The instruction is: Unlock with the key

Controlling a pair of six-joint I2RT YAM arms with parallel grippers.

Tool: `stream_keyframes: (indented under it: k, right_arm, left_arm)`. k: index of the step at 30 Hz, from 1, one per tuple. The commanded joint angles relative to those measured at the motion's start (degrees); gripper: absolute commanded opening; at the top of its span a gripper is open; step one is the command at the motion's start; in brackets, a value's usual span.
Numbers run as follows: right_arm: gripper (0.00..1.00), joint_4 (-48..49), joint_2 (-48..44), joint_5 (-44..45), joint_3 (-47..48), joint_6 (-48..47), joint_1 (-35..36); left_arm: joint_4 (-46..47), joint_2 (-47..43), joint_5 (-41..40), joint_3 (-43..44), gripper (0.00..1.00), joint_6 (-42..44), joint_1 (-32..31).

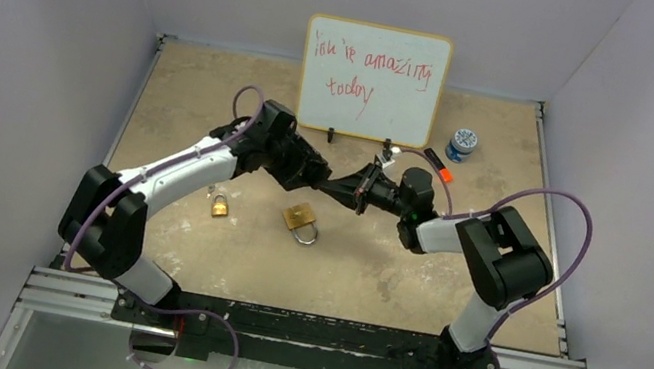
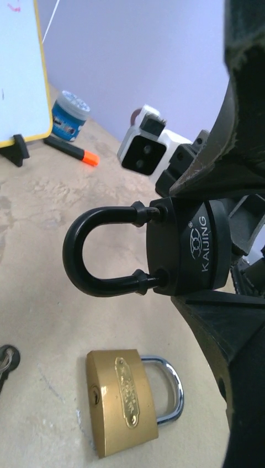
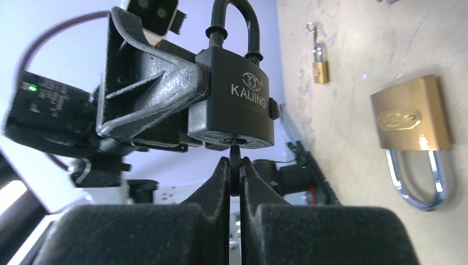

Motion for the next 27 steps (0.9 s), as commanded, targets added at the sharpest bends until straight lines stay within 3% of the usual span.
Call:
stream_keyframes:
  k: [1, 4, 6, 8, 11, 14, 17, 20, 27]
  right_arm:
    - [0.00, 14.01, 0.45, 6.56, -1.39, 16.20, -0.51]
    - [0.00, 16.01, 0.16, 7.76, -2.81, 20.26, -0.50]
    - [0.00, 12.25, -1.12, 7.16, -2.41, 16.93, -0.58]
    - [0.12, 8.45, -2.64, 6.93, -2.11, 12.00, -0.86]
    - [0.40, 2.52, -5.41, 6.40, -1.97, 3.03, -1.70]
    - [0.58, -4.29, -8.54, 5.20, -2.31, -7.40, -3.88]
    - [0.68, -3.55, -10.40, 1.27, -4.47, -12.47, -7.76]
    - [0.72, -5.93, -13.85, -1.30, -5.98, -17.29, -9.99]
    - [0.80, -43.86, -29.30, 11.91, 0.73, -40.65, -10.23]
  left_arm:
    - [8.63, -5.79, 8.69, -1.57, 0.00, -0.12, -2.83]
    - [9.60, -6.71, 7.39, -1.93, 0.00, 0.99, -2.86]
    - [10.38, -6.97, 6.76, -1.83, 0.00, 2.01, -2.82]
    - [10.97, -7.00, 5.62, -1.21, 0.00, 3.82, -2.89]
    - [10.04, -7.06, 1.21, 0.13, 0.00, 8.53, -2.85]
    - [9.36, -7.45, -3.94, 0.98, 0.00, 14.76, -2.81]
    - [9.18, -8.18, -8.92, 1.07, 0.00, 21.09, -2.84]
    - [11.64, -8.87, -12.36, 0.18, 0.01, 28.04, -2.86]
    - [23.96, -11.90, -11.54, -4.11, 0.00, 46.92, -2.85]
